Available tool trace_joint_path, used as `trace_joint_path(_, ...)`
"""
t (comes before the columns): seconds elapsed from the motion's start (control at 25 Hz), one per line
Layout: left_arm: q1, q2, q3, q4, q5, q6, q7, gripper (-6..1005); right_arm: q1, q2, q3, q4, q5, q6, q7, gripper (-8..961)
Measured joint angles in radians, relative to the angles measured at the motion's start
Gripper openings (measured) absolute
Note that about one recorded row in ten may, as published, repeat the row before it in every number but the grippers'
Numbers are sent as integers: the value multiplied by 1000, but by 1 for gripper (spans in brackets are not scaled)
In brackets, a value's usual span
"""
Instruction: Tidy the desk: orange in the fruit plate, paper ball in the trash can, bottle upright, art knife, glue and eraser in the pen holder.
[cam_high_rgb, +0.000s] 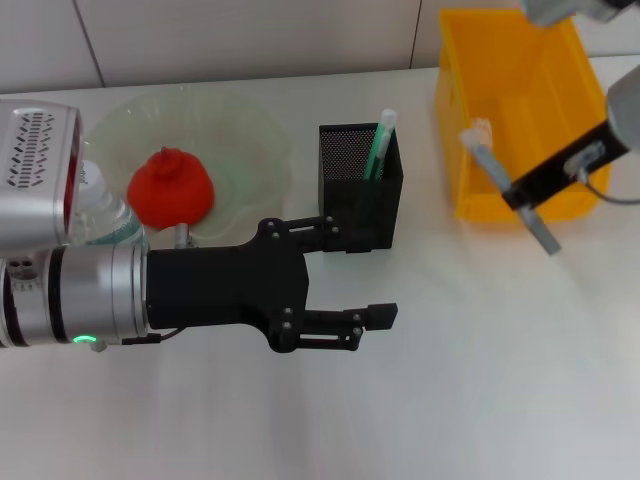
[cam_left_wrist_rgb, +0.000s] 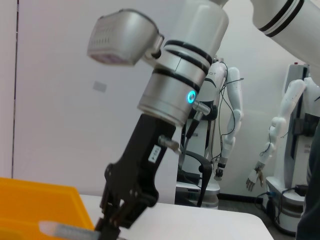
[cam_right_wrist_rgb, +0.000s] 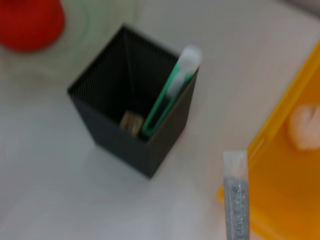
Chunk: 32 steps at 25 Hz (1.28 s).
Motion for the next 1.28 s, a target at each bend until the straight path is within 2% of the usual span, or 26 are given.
trace_joint_path(0.36, -1, 0, 2, -1, -1, -2, 0, 790, -58, 1, 160, -131, 177, 84, -67, 105)
trace_joint_path(0.68, 0, -1, 2, -1, -3, -3, 0, 790, -117, 3, 232, -144, 320, 187, -162, 105)
trace_joint_path(1.0, 0, -3, 2, -1, -11, -3, 0, 790, -184, 7, 234, -101, 485, 314, -310, 105)
trace_joint_path(1.28, 1, -3, 1, -2, -12, -3, 5, 790, -230, 1, 240, 27, 700, 421, -511, 104)
